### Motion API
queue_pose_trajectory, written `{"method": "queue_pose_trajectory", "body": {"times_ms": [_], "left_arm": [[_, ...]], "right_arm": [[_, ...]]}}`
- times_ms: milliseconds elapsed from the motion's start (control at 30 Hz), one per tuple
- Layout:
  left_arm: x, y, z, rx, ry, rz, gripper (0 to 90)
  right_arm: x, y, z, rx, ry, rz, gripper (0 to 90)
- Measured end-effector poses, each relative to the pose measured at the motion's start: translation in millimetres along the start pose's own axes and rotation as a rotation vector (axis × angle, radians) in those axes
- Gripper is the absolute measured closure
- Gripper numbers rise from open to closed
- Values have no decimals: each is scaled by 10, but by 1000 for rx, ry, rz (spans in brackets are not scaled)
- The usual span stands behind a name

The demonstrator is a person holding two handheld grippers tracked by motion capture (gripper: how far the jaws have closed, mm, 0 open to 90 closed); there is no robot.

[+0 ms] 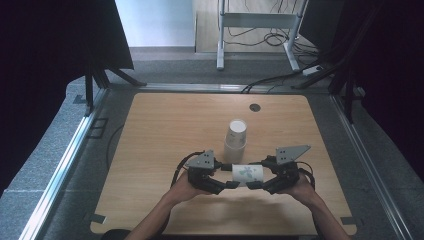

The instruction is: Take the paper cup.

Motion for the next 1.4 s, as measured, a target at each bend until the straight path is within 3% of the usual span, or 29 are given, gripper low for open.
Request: {"method": "queue_pose_trajectory", "body": {"times_ms": [333,467,867,1067,1400], "left_arm": [[-42,-37,10,12,-82,-16,404],[-47,-54,26,29,-141,-30,402],[14,-65,51,100,-325,-55,400],[58,-70,68,134,-390,-61,399],[139,-46,121,158,-481,-52,395]], "right_arm": [[-69,27,-11,3,-16,32,204],[-90,18,18,-16,-75,50,183],[-27,45,94,-76,-296,118,180],[40,61,171,-108,-459,139,182],[245,62,306,-173,-661,113,217]]}}
Point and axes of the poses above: each handheld gripper's, and its own axes: x roughly forward along the jaws, z roughly out of its underside, y roughly to its right, the point moved 9 cm from there along x, roughly forward along the jaws, and after that the axes turned 3 degrees about -z, right-handed, at the moved point
